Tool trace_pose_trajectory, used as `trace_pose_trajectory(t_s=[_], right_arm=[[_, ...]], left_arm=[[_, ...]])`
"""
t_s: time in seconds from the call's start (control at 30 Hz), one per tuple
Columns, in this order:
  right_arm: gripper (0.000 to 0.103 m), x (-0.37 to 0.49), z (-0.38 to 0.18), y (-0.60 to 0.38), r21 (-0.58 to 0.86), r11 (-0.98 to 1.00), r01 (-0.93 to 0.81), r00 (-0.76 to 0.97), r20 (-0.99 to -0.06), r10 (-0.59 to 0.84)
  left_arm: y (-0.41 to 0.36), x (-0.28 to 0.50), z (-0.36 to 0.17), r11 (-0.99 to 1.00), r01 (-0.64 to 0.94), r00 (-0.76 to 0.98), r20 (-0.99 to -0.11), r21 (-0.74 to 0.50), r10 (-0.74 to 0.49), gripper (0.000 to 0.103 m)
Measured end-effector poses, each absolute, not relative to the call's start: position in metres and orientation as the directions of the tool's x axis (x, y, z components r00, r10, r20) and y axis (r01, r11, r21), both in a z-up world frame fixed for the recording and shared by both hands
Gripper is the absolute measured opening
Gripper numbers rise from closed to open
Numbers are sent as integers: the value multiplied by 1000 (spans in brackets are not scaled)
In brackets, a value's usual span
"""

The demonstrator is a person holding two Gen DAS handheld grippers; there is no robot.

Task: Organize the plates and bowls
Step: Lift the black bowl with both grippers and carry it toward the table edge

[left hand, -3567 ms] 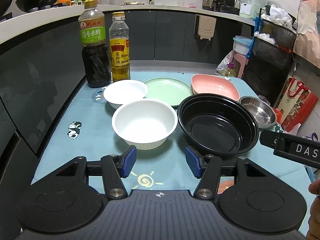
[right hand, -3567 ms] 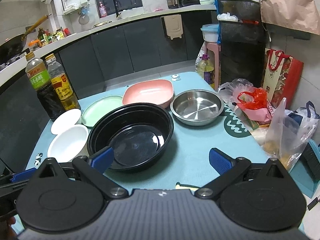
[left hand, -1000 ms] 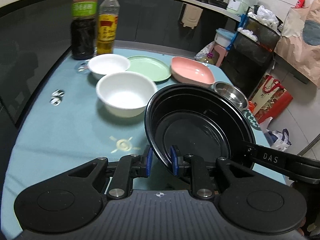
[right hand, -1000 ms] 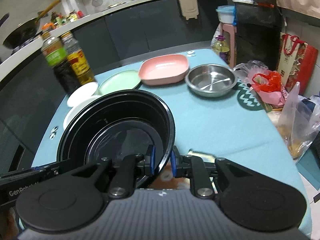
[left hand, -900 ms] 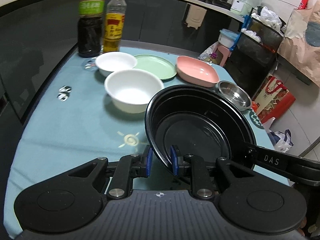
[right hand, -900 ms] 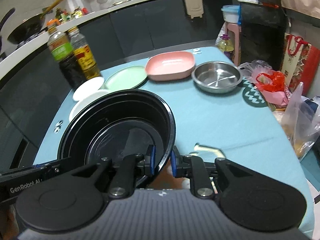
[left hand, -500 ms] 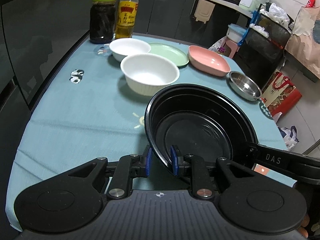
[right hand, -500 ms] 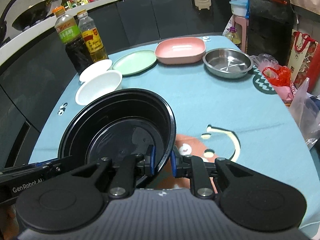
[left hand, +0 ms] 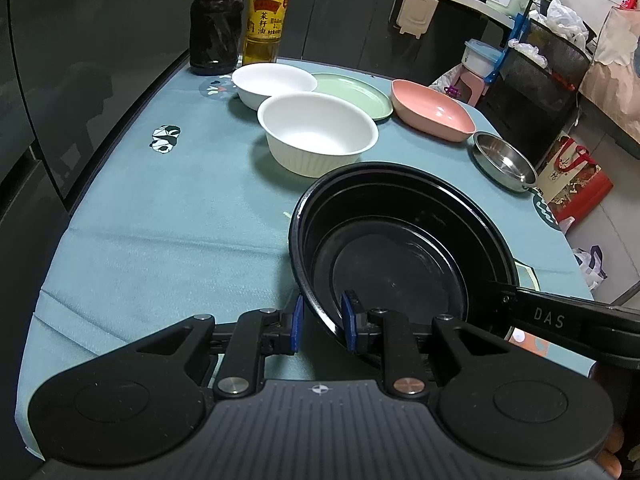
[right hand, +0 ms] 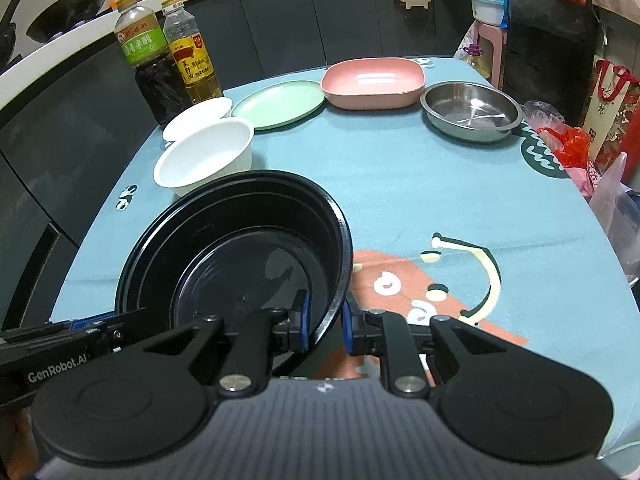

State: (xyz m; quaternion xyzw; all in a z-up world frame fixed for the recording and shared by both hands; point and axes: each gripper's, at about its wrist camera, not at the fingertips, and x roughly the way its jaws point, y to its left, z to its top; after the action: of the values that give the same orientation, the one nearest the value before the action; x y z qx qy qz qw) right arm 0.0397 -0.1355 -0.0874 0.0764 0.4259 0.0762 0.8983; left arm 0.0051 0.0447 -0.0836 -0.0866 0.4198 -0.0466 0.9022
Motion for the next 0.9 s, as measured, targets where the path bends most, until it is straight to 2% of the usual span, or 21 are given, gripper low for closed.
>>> trace_pose_trajectory(t_s=[0.63,0.73,0.9], right_arm=[[10,42,-90,-131,201,976,-83,612,-762,209],[14,42,-90,-131,211,974,-81,610,-763,216],[26,40,-86,-136,227,972,-67,625,-750,218]], left_arm=[[52,7,-86,975,-10,629,-759,-222,-167,21],[57,6,-84,973,-23,641,-750,-232,-163,21],[63,4,-80,971,-37,660,-735,-235,-153,21]])
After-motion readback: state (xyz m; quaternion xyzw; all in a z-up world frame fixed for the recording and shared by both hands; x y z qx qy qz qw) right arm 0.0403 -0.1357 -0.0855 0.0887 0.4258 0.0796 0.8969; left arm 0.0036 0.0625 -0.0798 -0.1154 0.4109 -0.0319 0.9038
